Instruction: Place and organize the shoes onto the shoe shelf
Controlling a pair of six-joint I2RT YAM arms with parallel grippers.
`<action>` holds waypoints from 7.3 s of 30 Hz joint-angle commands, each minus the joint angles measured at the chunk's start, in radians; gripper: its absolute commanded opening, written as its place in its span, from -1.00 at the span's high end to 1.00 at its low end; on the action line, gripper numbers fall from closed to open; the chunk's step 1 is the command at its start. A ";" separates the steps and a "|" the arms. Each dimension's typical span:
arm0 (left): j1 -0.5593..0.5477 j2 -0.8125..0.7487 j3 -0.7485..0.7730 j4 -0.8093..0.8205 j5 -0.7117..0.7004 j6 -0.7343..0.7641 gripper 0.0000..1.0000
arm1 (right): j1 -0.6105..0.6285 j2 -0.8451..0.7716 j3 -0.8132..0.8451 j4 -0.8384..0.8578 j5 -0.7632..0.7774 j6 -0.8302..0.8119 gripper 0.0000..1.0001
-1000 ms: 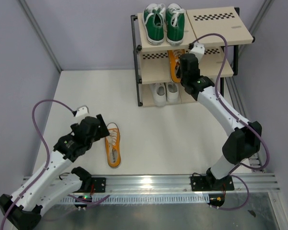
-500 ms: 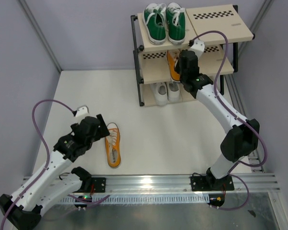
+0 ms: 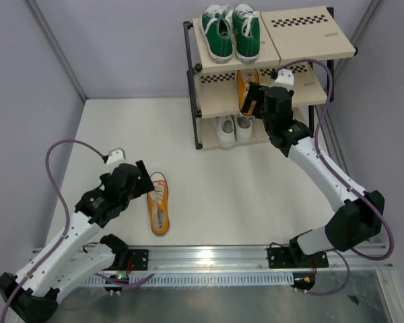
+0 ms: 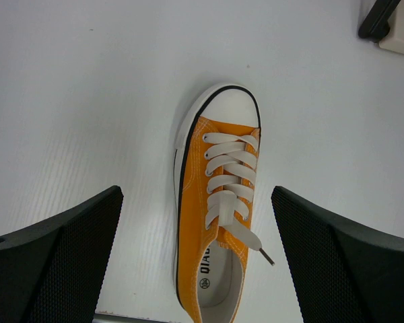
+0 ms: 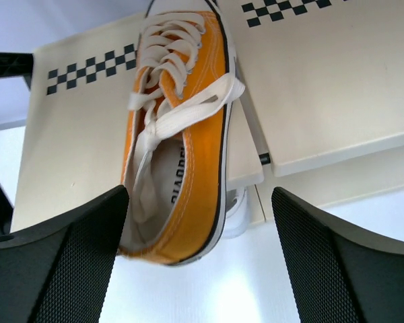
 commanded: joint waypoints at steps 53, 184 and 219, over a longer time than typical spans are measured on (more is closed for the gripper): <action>0.005 -0.016 0.005 0.046 -0.004 0.045 -0.93 | 0.010 0.081 0.030 0.050 -0.166 -0.293 0.36; 0.267 0.012 0.125 -0.129 -0.166 0.025 -0.98 | 0.981 0.233 -0.036 -0.126 0.181 0.454 -0.92; 0.267 -0.071 0.097 -0.129 -0.108 0.062 -0.98 | 0.886 0.215 -0.149 -0.161 0.274 0.440 0.94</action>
